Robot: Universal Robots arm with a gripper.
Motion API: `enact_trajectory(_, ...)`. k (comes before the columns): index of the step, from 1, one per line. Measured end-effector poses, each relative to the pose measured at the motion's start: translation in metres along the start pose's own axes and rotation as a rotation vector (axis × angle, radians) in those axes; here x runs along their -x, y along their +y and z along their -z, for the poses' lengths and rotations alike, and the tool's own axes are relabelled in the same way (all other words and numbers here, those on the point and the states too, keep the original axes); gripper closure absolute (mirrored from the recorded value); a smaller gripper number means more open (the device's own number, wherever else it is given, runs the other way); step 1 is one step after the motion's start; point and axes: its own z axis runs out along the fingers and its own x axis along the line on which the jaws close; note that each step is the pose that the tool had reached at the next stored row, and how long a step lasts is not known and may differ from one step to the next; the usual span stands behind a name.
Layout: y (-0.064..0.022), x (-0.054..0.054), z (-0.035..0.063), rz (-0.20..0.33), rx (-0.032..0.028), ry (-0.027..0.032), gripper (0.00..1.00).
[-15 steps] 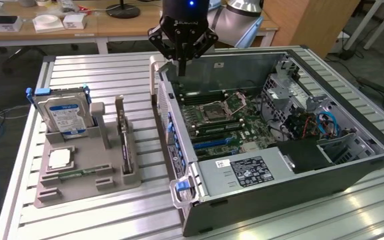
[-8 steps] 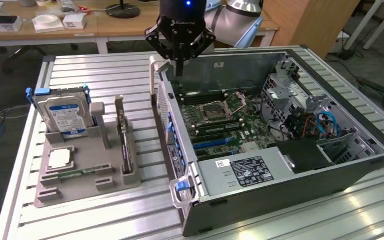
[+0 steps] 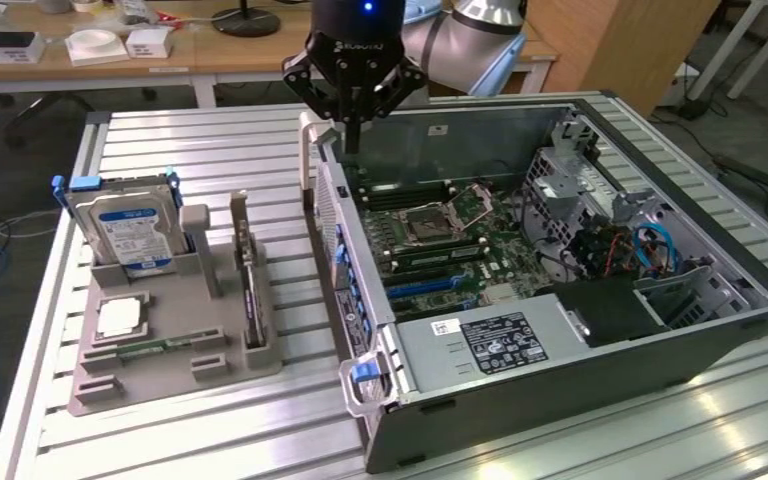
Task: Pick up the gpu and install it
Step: 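Reach for the gpu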
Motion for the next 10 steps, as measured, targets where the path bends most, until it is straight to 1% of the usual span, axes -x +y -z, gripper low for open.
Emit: enact_trajectory(10, -0.0008, -0.0079, -0.0002, 0.0, -0.0002, 0.0021, 0.9)
